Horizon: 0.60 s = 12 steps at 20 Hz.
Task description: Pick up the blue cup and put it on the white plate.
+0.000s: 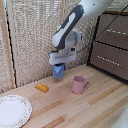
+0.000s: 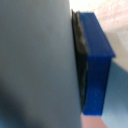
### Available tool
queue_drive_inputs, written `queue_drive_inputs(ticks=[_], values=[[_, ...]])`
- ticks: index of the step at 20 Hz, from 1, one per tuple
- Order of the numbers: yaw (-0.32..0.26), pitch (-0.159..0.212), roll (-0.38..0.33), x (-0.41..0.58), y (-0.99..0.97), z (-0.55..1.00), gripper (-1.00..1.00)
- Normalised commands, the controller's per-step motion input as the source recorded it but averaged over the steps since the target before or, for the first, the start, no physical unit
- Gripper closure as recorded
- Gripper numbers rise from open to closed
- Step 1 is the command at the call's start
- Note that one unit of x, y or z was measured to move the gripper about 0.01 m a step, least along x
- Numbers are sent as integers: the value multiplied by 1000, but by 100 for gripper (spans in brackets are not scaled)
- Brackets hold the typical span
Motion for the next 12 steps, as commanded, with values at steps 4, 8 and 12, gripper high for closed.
queue_drive_inputs(ticks=[4,8,12], values=[[11,83,32,158,876,596,100],[1,28,0,125,946,340,100],[0,7,0,101,959,241,100]])
